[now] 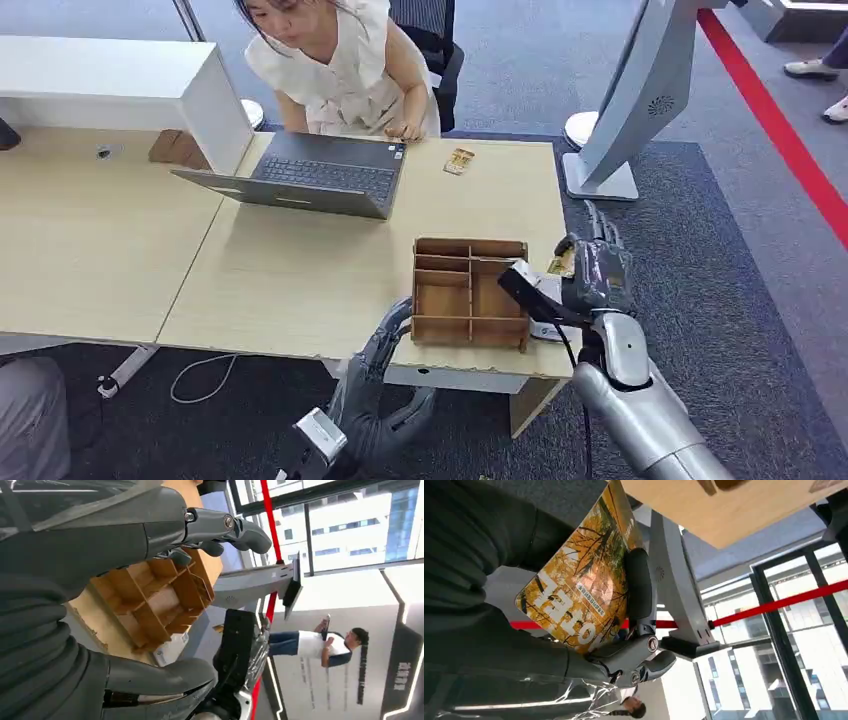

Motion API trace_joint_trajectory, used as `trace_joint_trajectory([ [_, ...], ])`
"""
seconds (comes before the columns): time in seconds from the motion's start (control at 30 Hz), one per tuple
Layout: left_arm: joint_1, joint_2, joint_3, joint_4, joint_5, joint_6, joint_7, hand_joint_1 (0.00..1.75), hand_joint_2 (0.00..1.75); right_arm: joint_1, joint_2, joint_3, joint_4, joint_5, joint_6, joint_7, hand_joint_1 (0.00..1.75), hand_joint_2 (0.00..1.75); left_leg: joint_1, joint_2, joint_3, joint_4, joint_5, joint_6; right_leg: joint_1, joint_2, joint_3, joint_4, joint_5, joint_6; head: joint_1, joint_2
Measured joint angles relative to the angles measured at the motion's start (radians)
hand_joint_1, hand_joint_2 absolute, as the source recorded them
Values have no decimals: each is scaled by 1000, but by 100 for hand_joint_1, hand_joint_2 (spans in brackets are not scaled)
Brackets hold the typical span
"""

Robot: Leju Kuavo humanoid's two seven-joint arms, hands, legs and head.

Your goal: Pass the card to the sensor for recognition and then transmit it.

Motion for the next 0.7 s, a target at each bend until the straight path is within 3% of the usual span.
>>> trace_joint_trajectory([
  [0.23,4,4,1,-7,7,-3,4,0,175,-11,24,22,87,-37,-26,20,175,175,0,0,0,0,0,0,0,0,0,0,0,0,0,0],
  [0.7,12,13,2,-7,28,39,4,0,175,-23,16,-2,149,-46,-33,49,175,175,0,0,0,0,0,0,0,0,0,0,0,0,0,0],
])
